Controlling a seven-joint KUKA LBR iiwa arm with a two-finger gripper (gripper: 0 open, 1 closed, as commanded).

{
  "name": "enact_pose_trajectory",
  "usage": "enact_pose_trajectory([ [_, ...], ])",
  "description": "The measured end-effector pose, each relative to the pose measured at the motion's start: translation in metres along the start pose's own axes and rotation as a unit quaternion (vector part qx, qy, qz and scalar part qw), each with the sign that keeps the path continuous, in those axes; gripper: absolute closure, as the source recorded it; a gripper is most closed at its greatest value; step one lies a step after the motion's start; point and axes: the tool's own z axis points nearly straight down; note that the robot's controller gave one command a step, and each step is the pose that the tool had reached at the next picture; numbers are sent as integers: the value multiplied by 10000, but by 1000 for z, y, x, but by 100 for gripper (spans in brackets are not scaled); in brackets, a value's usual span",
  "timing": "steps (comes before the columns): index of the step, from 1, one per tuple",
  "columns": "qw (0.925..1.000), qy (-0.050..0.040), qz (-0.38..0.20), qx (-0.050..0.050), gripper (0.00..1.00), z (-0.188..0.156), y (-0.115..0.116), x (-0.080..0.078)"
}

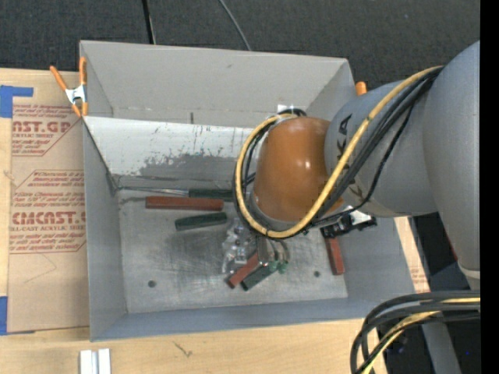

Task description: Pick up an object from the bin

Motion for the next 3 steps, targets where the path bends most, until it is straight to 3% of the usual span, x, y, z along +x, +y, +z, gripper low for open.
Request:
enact_pose_trajectory([
  [1,9999,-28,-129,-2,0,-26,-4,3],
  [2,9998,-27,-191,-1,0,-10,-8,4],
  [3,9891,-22,-1471,-3,100,52,-48,-13],
])
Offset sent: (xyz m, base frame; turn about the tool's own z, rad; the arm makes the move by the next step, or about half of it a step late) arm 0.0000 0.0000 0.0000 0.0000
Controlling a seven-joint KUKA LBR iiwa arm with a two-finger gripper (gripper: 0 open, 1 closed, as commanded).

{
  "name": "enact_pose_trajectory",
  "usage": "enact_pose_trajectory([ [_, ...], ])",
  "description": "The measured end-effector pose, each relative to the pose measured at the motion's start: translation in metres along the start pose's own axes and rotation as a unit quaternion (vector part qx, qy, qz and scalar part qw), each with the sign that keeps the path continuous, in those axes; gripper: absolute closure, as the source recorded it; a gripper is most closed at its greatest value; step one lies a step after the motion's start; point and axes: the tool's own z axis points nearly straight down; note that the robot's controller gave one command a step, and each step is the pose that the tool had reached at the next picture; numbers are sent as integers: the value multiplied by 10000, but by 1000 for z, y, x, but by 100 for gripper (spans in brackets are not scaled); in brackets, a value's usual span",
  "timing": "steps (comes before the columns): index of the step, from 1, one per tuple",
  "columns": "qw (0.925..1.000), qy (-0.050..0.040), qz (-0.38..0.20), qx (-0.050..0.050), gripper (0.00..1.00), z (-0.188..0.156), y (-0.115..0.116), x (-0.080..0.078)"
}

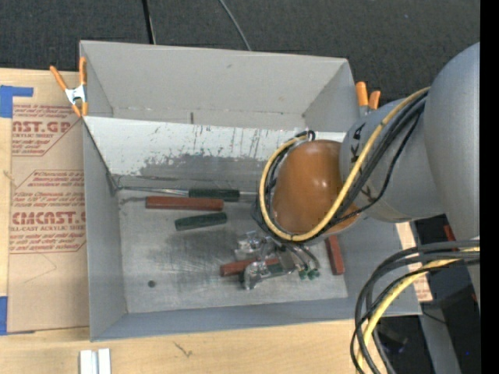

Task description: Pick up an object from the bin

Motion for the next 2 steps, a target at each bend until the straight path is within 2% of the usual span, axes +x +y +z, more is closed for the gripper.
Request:
enact_pose_trajectory([
  [1,10000,0,0,-2,100,0,0,0],
  [2,9988,-11,-497,0,100,-123,-4,5],
])
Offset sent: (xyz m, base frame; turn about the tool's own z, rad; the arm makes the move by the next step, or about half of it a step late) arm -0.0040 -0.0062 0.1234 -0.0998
